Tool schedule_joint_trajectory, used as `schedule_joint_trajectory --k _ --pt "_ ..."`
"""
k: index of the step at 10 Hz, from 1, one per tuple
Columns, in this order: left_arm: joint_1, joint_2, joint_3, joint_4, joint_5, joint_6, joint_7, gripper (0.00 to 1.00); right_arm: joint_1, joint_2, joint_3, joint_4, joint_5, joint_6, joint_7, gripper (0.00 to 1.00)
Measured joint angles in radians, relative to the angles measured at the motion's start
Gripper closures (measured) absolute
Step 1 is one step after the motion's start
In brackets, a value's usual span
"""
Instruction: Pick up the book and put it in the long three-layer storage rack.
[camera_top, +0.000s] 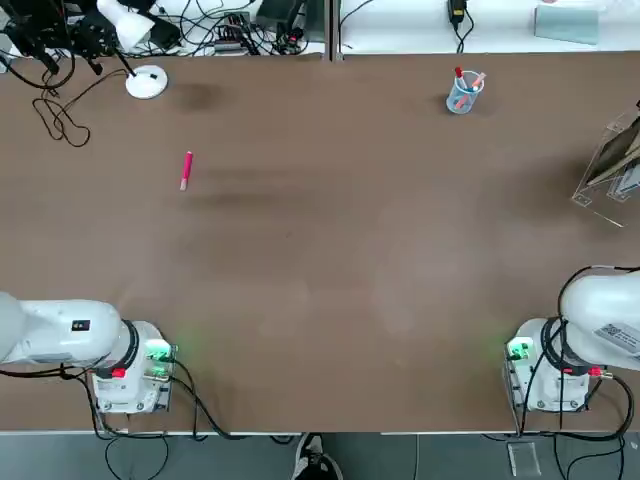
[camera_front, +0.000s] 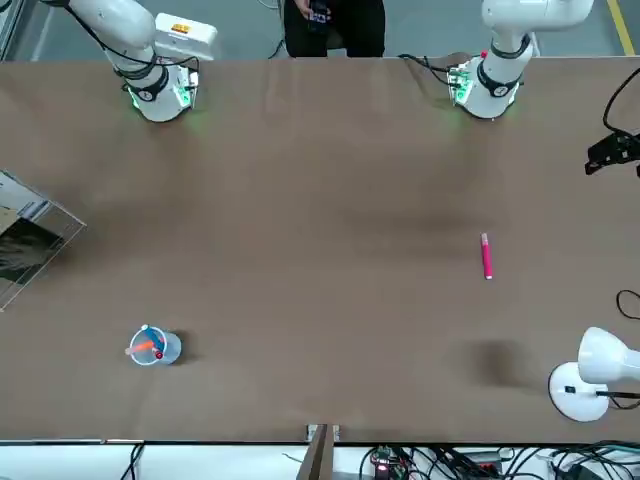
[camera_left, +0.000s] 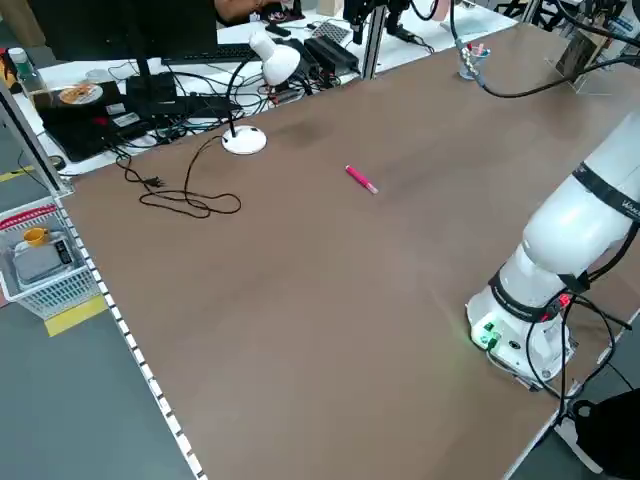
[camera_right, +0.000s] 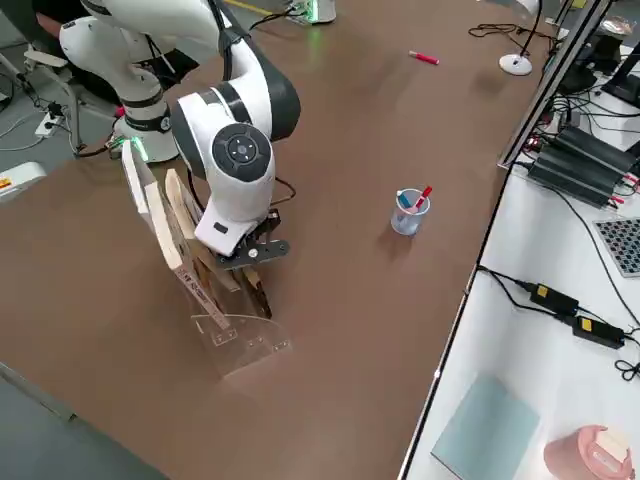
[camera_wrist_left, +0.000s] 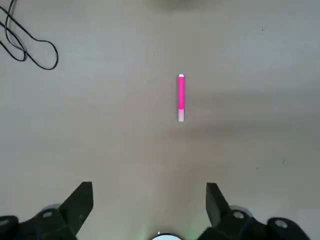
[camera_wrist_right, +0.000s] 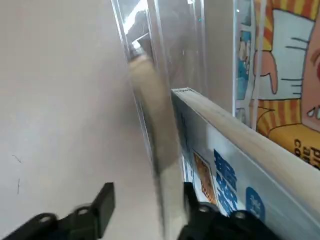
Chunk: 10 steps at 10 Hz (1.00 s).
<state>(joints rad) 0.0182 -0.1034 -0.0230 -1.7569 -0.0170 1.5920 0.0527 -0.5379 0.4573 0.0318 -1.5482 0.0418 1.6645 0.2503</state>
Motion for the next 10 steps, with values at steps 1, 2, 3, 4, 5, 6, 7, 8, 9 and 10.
schedule_joint_trajectory --k 1,2,3,4,5,6,7,8,9,10 --pt "0.0 0.0 0.0 0.0 0.0 0.0 0.0 0.01 0.0 0.0 0.0 0.0 0.0 -0.002 0.0 0.21" --pt "-0.001 0.0 0.0 0.0 0.0 0.0 0.0 0.01 0.002 0.0 0.001 0.0 0.0 -0.003 0.0 0.12" --pt "-0.001 0.0 0.0 0.0 0.0 0.0 0.0 0.01 0.004 0.0 0.001 0.002 0.0 -0.003 0.0 0.03" --pt "-0.001 0.0 0.0 0.0 0.0 0.0 0.0 0.01 0.006 0.0 0.002 0.007 0.0 -0.007 0.0 0.0" --pt "-0.001 0.0 0.0 0.001 0.0 0.0 0.0 0.01 0.008 0.0 0.002 0.016 0.0 -0.023 0.001 0.0" --pt "-0.001 0.0 0.0 0.001 0.0 0.0 0.0 0.01 0.01 0.0 0.002 0.032 0.0 -0.055 0.001 0.0" --pt "-0.001 0.0 0.0 0.003 0.0 0.0 0.0 0.01 0.014 0.0 0.003 0.053 0.0 -0.092 0.005 0.0" --pt "-0.001 0.0 0.0 0.004 0.0 0.0 0.0 0.01 0.02 0.0 0.004 0.077 0.0 -0.128 0.016 0.0" --pt "-0.001 0.0 0.0 0.006 0.0 0.0 0.0 0.01 0.028 -0.001 0.005 0.099 0.0 -0.158 0.026 0.0" --pt "-0.001 0.0 0.0 0.007 0.0 0.0 0.0 0.01 0.036 -0.001 0.005 0.117 0.0 -0.183 0.037 0.0"
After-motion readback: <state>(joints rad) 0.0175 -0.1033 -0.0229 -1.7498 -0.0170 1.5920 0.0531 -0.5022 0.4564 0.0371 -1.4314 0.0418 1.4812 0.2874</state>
